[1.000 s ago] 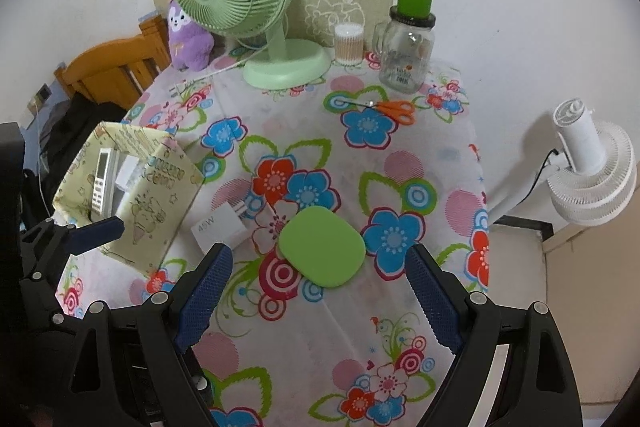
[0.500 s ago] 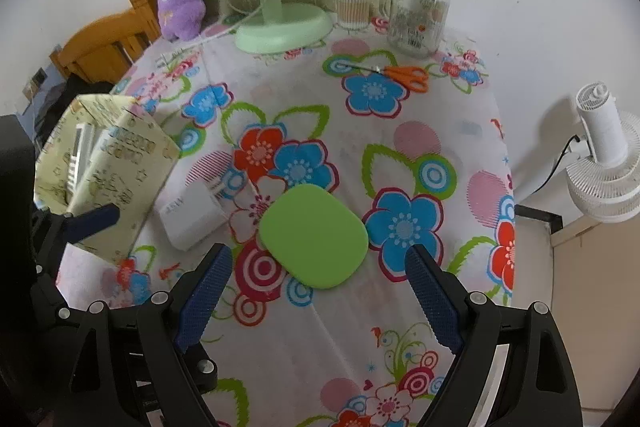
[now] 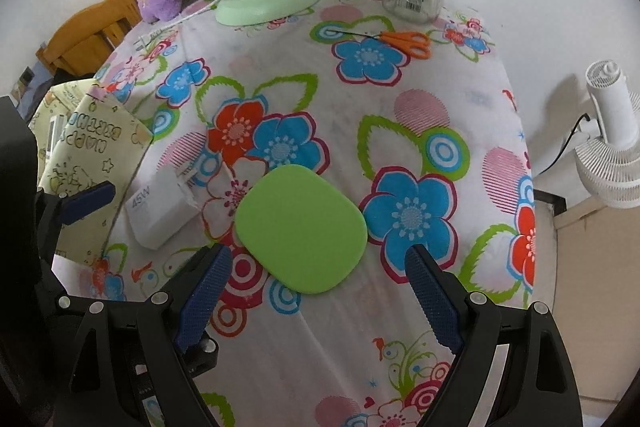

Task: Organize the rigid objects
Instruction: 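Close left gripper on the white block charger while right gripper grasps the green speaker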

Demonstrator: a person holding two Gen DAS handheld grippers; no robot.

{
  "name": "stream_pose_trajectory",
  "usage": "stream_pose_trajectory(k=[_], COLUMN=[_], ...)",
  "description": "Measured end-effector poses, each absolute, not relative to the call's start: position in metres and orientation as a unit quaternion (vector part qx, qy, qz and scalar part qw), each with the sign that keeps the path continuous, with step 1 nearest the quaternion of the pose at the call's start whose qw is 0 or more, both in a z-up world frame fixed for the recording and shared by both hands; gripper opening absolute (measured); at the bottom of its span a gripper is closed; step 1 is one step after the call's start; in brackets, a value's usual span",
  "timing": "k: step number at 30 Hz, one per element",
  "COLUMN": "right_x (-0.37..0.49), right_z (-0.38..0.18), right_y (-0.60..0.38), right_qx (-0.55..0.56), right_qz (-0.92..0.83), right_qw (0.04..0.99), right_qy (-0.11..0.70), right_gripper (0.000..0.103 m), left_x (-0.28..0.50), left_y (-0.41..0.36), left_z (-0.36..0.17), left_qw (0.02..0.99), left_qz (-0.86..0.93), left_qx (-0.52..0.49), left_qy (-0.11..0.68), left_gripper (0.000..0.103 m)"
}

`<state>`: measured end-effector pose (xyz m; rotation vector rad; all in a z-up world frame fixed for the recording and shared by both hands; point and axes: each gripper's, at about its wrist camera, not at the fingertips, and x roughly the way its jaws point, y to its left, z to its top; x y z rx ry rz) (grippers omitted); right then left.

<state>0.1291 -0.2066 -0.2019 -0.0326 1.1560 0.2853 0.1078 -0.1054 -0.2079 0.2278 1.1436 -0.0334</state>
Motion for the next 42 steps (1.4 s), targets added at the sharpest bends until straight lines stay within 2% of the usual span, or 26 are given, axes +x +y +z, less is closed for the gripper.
stream_pose_trajectory(k=[9,13,18,20,30,42], right_x=[0.142,0.148,0.157,0.160,0.167,0.160], right_z=[-0.216,-0.222,-0.227,-0.230,-0.242,-0.237], right_y=[-0.203,-0.202,-0.202,-0.200,-0.194,-0.185], right_qx=[-0.018,-0.018,-0.007,-0.007,0.000,-0.072], right_qz=[0.130,0.130,0.136,0.139,0.177,0.228], right_qw=[0.819,0.815,0.811,0.808,0.794,0.802], right_qy=[0.559,0.565,0.570,0.573,0.581,0.548], right_gripper=[0.090,0.090,0.090,0.090,0.090,0.090], left_x=[0.121,0.126,0.129,0.129,0.126,0.114], left_y=[-0.103,-0.102,-0.097,-0.093,-0.084,-0.082], left_z=[-0.223,-0.228,-0.226,-0.223,-0.223,-0.221], left_qw=[0.825,0.823,0.825,0.825,0.820,0.811], left_qz=[-0.026,-0.028,-0.033,-0.029,-0.031,-0.047], left_qx=[0.101,0.102,0.096,0.100,0.093,0.099], left_qy=[0.555,0.558,0.556,0.556,0.564,0.575], left_gripper=[0.097,0.094,0.080,0.064,0.063,0.063])
